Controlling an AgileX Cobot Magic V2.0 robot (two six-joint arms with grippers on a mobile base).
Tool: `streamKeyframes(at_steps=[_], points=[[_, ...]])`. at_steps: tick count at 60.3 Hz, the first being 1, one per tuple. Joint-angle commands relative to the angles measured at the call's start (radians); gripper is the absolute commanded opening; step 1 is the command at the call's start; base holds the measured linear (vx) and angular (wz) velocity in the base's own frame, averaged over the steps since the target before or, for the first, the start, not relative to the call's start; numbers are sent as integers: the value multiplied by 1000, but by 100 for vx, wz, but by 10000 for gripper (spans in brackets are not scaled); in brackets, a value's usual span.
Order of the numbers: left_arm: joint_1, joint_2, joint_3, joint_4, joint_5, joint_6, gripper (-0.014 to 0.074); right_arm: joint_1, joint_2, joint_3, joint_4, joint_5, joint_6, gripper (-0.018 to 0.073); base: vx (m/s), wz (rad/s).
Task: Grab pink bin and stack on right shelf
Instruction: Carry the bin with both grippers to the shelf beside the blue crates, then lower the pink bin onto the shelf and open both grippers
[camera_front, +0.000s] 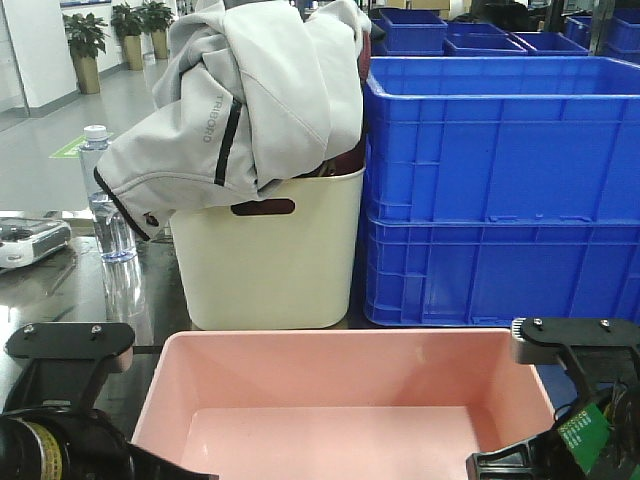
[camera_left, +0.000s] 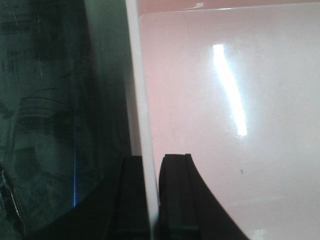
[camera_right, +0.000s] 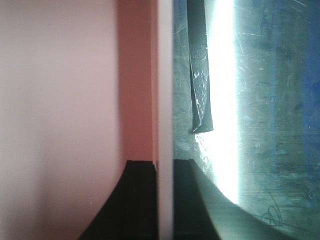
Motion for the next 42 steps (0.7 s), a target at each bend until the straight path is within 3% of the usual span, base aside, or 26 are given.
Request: streamKeyframes(at_steps=[1,28,34,42], points=[[-1,-34,-25,60,-9,-2,41,-5,-24,-25,-90,-5,-7,-9,0,0],[-1,-34,-25,63,-32,-3,41,-5,-24,-25,-89,-27,-13,-9,0,0],[3,-30,-25,86,-40,67,42,-6,-11,-38,-58,-59,-91,-8,0,0],[75,-3,-26,113,-41,102,45,-43,64,-112,-12,-60,-110,-6,0,0]])
